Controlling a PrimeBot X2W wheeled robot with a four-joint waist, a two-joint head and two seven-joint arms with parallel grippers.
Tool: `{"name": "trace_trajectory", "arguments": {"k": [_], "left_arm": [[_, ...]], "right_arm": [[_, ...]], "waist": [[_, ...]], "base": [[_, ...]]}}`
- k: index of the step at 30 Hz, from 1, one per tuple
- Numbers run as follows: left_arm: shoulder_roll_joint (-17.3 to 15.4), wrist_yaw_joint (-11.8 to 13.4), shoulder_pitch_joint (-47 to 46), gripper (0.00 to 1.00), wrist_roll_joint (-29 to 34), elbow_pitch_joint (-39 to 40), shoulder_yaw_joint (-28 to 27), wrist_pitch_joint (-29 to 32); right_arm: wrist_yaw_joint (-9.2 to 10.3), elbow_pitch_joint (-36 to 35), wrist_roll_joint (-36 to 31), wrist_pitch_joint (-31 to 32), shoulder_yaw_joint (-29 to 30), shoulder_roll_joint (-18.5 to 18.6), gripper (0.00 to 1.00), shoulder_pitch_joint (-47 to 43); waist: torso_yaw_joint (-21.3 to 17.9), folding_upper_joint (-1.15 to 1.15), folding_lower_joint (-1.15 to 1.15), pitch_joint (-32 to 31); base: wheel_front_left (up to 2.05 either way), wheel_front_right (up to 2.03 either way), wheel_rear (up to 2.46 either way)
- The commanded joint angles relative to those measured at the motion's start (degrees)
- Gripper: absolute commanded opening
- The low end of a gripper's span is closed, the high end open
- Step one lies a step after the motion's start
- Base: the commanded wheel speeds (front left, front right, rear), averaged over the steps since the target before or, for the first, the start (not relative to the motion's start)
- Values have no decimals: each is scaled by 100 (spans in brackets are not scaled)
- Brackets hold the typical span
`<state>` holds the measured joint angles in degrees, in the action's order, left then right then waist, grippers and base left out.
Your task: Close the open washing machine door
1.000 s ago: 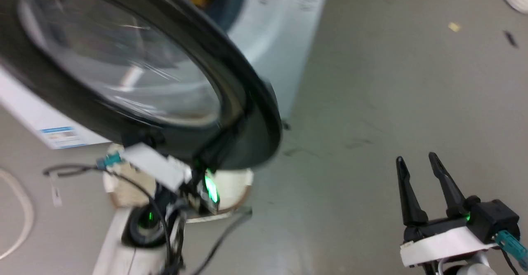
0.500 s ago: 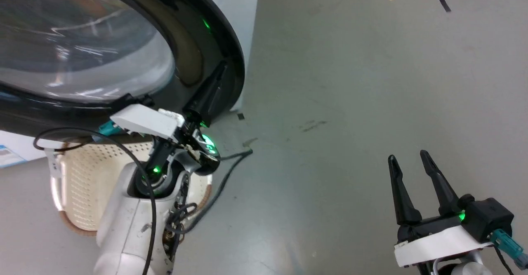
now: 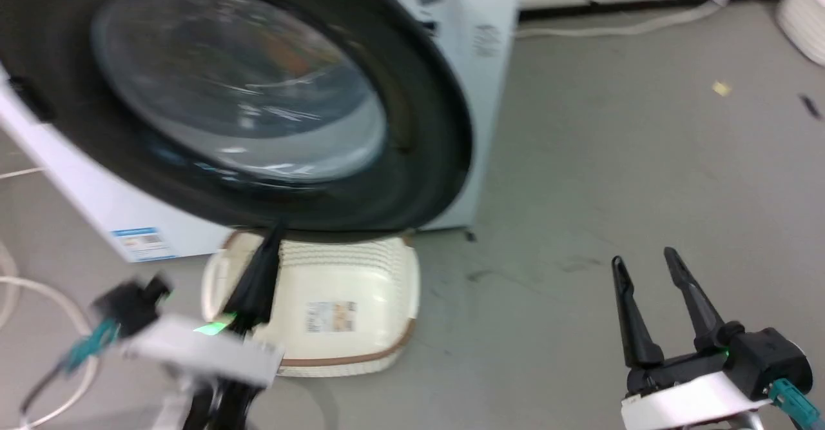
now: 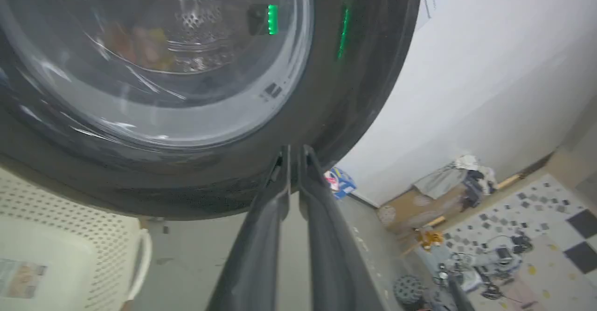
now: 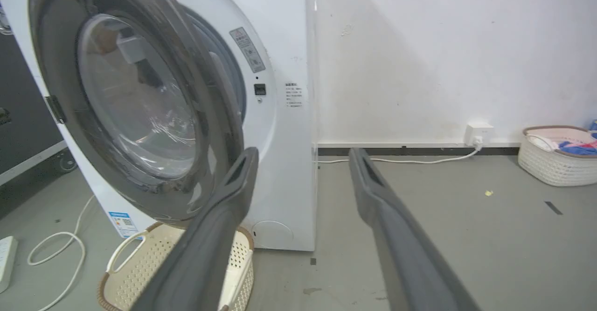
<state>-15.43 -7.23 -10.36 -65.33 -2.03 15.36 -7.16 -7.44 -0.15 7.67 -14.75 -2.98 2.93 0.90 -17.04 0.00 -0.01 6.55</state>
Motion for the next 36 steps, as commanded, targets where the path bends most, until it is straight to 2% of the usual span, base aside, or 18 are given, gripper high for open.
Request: {"name": "trace_trajectory", "arguments": {"k": [1,4,6,9,13,16,19,23,30,31,32,33,36], "left_arm": [[-147,-24,169,100,412,-25,70,-366],[-302,-3,423,100,1450,-97,37,-730],[-296,134,570,100,2139,3,-70,-773],[-123,361,784,100,3231,364,-387,-780],[180,578,1132,100,4332,620,-611,-782],[161,661,1371,100,5105,567,-539,-783],[372,764,1556,100,5317,539,-635,-783],[494,803,1707,100,5545,456,-731,-783],[613,602,1608,100,5680,313,-786,-784],[632,575,1587,100,5696,305,-791,-784],[655,551,1564,100,5716,304,-791,-784],[680,528,1539,100,5735,307,-789,-784],[753,470,1440,100,5799,330,-761,-784]], "right_arm": [[-5,-54,-35,-25,-8,-5,100,-83],[-5,-87,-83,-25,46,-5,100,-190],[-5,-97,-110,-25,64,-5,100,-253],[-5,-121,-162,-25,62,-5,100,-315],[-5,-97,-200,-25,60,-5,100,-379],[-5,-49,-240,-25,43,-5,100,-391],[-5,17,-316,-25,77,-5,100,-425],[-5,75,-338,-25,149,-5,100,-466],[-5,292,-285,-22,107,-5,100,-527],[-5,321,-230,-11,83,-5,49,-530],[-5,339,-184,-8,43,-5,11,-519],[-5,345,-162,-5,-6,-5,0,-499],[-5,344,-258,49,-91,-5,0,-333]], "waist": [[496,0,1,-365],[837,0,1,-528],[1028,0,1,-591],[1258,0,1,-642],[1449,0,1,-678],[1482,0,1,-688],[1501,0,1,-692],[1527,0,1,-678],[1671,0,1,-632],[1697,0,1,-617],[1725,0,1,-592],[1756,0,1,-557],[1864,0,1,-354]], "base": [[0,0,0],[0,0,0],[0,0,0],[0,0,0],[0,0,0],[0,0,0],[0,0,0],[0,0,0],[0,0,0],[0,0,0],[0,0,0],[0,0,0],[0,0,0]]}}
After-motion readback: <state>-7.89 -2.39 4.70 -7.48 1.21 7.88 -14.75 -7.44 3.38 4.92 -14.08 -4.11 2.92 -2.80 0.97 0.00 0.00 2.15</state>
